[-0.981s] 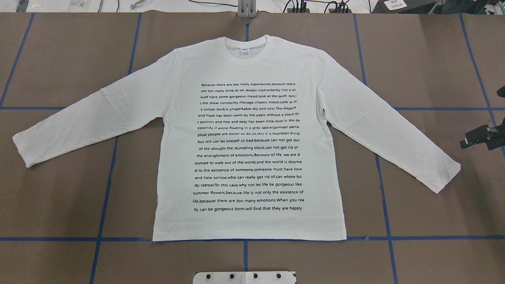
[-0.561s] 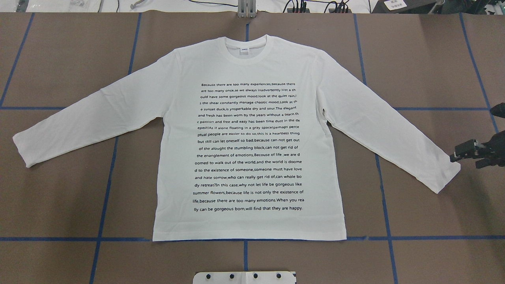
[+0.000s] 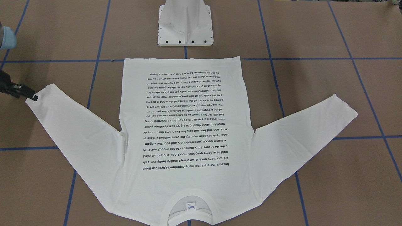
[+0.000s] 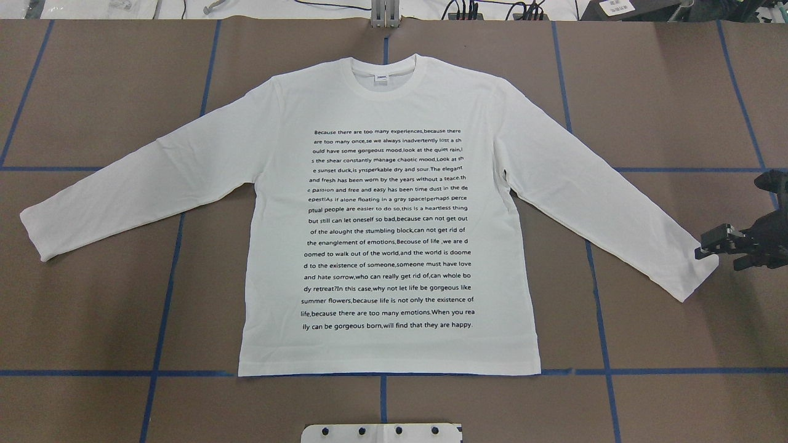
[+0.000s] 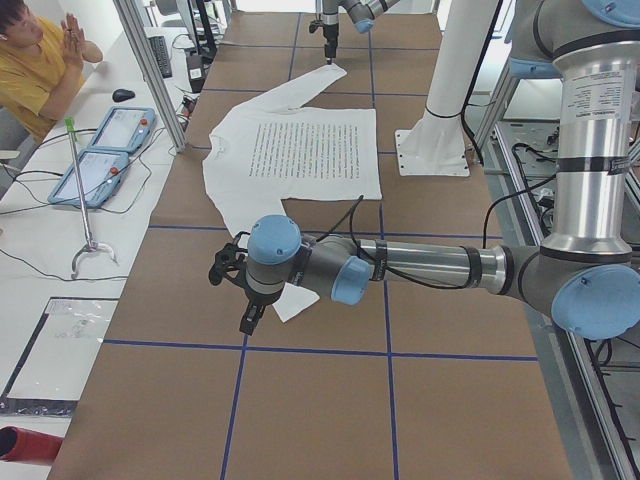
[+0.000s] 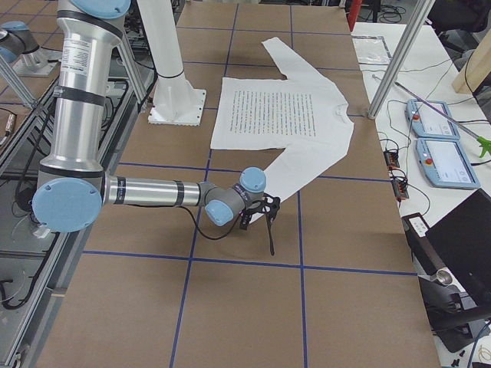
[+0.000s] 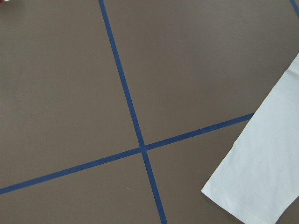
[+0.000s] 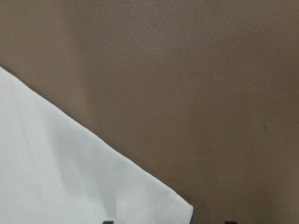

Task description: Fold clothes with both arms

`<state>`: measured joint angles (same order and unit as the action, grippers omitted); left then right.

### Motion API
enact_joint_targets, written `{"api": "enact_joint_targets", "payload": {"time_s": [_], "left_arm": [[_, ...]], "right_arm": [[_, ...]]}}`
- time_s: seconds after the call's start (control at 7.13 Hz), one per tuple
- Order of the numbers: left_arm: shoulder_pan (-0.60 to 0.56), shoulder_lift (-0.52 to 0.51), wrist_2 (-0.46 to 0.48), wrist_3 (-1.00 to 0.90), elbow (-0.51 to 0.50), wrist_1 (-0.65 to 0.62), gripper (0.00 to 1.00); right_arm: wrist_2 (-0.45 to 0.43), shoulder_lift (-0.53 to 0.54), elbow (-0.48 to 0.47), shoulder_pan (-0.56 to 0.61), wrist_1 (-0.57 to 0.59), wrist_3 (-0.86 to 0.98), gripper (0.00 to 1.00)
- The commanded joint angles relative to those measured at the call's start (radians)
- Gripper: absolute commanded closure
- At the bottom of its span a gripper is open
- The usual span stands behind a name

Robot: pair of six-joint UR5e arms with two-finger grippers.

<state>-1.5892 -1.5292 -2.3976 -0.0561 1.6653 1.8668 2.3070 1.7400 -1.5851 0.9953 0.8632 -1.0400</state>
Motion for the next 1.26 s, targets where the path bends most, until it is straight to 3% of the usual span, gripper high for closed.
{"api": "enact_joint_targets", "payload": {"time_s": [0.0, 0.14, 0.28, 0.56, 0.84, 0.98, 1.12], "left_arm": [[0.000, 0.000, 0.000, -0.002, 0.001, 0.000, 0.00], [0.000, 0.001, 0.000, -0.002, 0.002, 0.000, 0.00], [0.000, 0.000, 0.000, -0.002, 0.005, 0.000, 0.00], [0.000, 0.001, 0.000, -0.002, 0.013, 0.000, 0.00], [-0.002, 0.003, -0.002, -0.002, 0.016, 0.000, 0.00], [-0.002, 0.003, 0.000, -0.002, 0.014, 0.000, 0.00], [-0.002, 0.003, -0.002, -0.004, 0.014, 0.000, 0.00]], "right_arm": [[0.002, -0.005, 0.010, -0.001, 0.000, -0.003, 0.64], [0.002, -0.026, 0.020, -0.003, 0.002, -0.021, 0.88], [0.005, -0.040, 0.034, -0.003, 0.000, -0.026, 1.00], [0.043, -0.043, 0.008, 0.002, 0.000, -0.026, 1.00], [0.193, -0.046, -0.149, 0.098, 0.090, -0.031, 1.00], [0.195, -0.092, -0.233, 0.101, 0.181, -0.035, 1.00], [0.184, -0.232, -0.265, 0.095, 0.298, -0.166, 1.00]]}}
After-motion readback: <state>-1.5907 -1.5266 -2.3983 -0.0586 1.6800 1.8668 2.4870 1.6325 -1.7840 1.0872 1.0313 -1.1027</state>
